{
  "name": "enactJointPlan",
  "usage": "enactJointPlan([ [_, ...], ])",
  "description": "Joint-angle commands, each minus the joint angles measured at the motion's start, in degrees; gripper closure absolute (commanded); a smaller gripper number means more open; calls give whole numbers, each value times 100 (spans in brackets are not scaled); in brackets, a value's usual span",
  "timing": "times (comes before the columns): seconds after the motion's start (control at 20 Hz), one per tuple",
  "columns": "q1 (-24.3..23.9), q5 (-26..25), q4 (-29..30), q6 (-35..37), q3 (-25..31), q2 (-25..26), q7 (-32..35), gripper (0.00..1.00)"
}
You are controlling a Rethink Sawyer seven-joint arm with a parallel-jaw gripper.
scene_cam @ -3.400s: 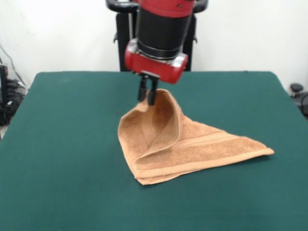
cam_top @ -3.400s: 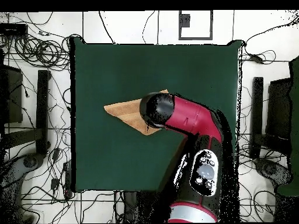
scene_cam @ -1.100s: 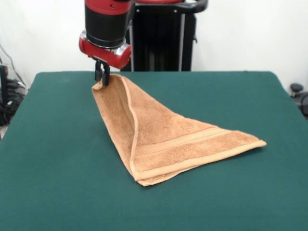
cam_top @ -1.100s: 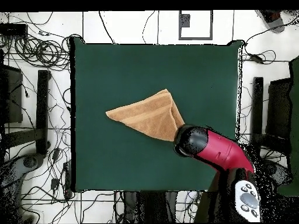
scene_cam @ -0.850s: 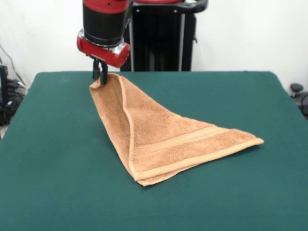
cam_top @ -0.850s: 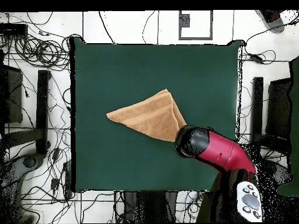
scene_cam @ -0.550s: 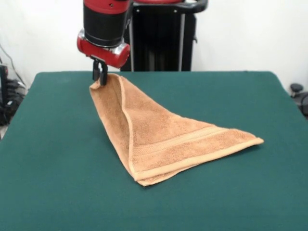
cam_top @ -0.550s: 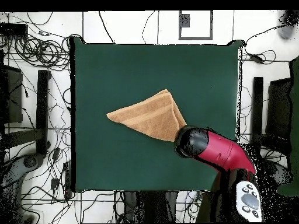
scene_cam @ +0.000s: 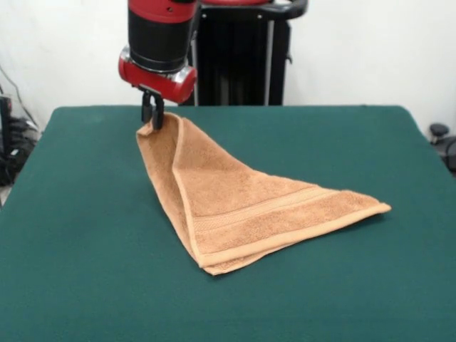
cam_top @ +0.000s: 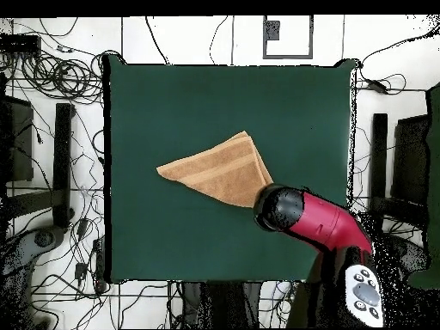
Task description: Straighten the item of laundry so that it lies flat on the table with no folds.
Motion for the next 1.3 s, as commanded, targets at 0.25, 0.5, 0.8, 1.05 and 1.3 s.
enactJointPlan([
  [0.25,38,-214,388,-409,730,191,388,100],
  [0.5,-20,-231,380,-482,771,237,345,100],
  [0.8,14,-314,341,-662,695,255,377,0],
  [1.05,-75,-373,347,-748,770,248,337,0],
  [1.3,25,-324,353,-546,701,192,483,0],
])
